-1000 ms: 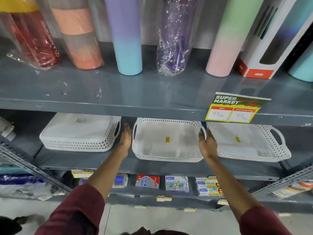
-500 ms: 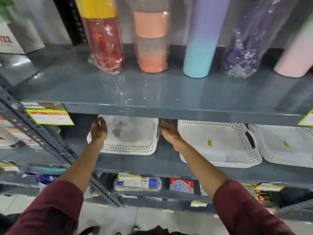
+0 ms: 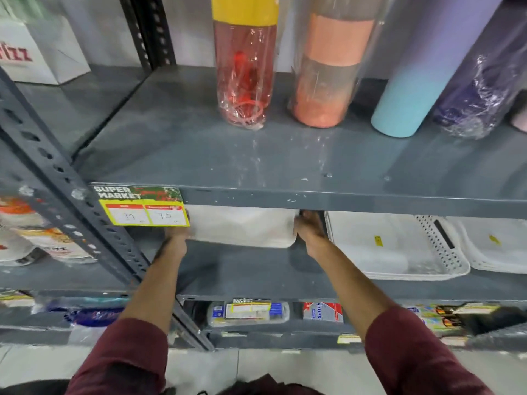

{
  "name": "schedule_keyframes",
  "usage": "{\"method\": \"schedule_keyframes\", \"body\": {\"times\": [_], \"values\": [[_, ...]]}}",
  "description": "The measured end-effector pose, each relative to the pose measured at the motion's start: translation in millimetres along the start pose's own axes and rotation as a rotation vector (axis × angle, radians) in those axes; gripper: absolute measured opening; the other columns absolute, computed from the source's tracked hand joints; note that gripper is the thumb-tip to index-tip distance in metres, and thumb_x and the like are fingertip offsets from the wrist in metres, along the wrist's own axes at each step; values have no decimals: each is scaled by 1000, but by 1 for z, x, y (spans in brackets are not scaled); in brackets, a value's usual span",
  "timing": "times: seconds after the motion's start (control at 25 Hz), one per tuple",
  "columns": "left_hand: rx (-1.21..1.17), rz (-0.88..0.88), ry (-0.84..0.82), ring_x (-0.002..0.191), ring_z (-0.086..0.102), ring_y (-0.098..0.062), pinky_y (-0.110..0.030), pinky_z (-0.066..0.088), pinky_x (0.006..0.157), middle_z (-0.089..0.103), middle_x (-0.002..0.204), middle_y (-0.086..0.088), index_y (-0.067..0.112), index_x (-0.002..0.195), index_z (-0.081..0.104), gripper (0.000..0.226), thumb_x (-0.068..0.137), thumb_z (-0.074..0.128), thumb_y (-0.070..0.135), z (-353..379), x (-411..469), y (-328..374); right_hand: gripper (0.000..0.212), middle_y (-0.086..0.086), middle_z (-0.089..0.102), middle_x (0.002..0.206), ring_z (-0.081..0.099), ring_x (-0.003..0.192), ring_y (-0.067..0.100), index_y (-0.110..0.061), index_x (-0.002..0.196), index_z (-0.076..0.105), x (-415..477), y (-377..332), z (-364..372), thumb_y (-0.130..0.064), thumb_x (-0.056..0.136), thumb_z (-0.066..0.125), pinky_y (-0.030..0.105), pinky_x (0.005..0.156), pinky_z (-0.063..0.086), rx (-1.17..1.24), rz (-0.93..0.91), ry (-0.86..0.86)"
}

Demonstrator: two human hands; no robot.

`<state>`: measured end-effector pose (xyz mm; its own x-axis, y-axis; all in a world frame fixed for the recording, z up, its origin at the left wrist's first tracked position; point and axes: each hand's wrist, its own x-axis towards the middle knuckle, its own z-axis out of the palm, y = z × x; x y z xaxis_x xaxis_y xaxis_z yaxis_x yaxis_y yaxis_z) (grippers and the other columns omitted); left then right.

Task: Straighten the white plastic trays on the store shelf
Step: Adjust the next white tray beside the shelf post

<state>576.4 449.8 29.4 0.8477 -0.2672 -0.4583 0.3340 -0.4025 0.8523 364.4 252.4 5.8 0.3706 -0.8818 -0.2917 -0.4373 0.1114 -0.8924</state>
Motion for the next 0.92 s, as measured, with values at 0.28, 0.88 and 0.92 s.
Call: {"method": "schedule_keyframes", "body": {"times": [0.28,0.88,0.92], "values": [[-695,-1,-94,87,67,-28,-32,52,79,71,103,-7,13,114,66,54,89,29,42,-2,17,-35,31,10,74,100,68,85,26,-9,106,71,-25,13,-38,-19,98,43,35,77,52,652,183,81],[160,652,278,108,66,-41,-35,48,91,71,115,-25,1,114,65,27,94,52,14,85,-61,-8,43,6,71,95,69,83,17,-7,110,66,-25,39,-156,21,88,42,33,89,50,270,-266,161],[229,665,198,105,67,-40,-38,48,89,72,112,-24,2,109,66,24,95,52,15,112,-72,-6,39,8,71,95,67,82,17,-5,109,66,-22,40,-186,20,89,43,30,89,50,225,-279,241]]}}
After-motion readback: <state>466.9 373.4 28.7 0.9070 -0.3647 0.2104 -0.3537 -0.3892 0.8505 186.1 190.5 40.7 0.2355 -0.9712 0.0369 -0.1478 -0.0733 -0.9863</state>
